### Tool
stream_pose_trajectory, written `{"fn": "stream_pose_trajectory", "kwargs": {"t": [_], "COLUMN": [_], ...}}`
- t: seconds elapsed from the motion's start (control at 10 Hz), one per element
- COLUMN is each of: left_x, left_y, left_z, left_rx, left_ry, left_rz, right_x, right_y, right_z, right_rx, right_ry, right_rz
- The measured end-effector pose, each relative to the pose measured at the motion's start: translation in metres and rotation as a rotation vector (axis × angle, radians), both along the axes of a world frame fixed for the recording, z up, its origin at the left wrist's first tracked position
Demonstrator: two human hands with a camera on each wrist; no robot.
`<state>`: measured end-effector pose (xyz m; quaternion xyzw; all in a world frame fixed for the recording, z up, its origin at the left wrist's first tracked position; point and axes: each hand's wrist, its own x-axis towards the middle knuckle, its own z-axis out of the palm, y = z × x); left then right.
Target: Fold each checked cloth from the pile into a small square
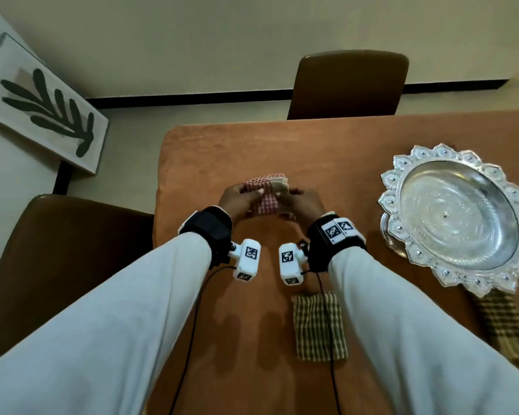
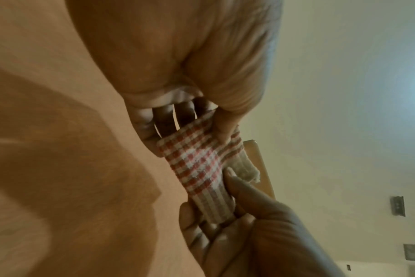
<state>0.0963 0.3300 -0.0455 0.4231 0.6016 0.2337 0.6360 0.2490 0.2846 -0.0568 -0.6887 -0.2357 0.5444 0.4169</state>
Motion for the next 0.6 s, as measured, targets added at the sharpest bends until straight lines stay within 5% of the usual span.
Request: {"fn": "stream_pose_trajectory", "kwargs": {"t": [0.3,0.6], "left_x": [0.063,0.062], "left_y": [0.074,0.069], "left_z": [-0.042,-0.039], "left_rx": [0.146,0.265], "left_ry": [0.352,0.511], "left_rz": [-0.083,-0.090], "right_x": [0.038,0.040], "right_y": [0.076,0.076], "right_z": [-0.034,-0.039], "right_rx": [-0.086,-0.120], "right_ry": [-0.482,-0.594], "right_rz": [-0.012,-0.011]}}
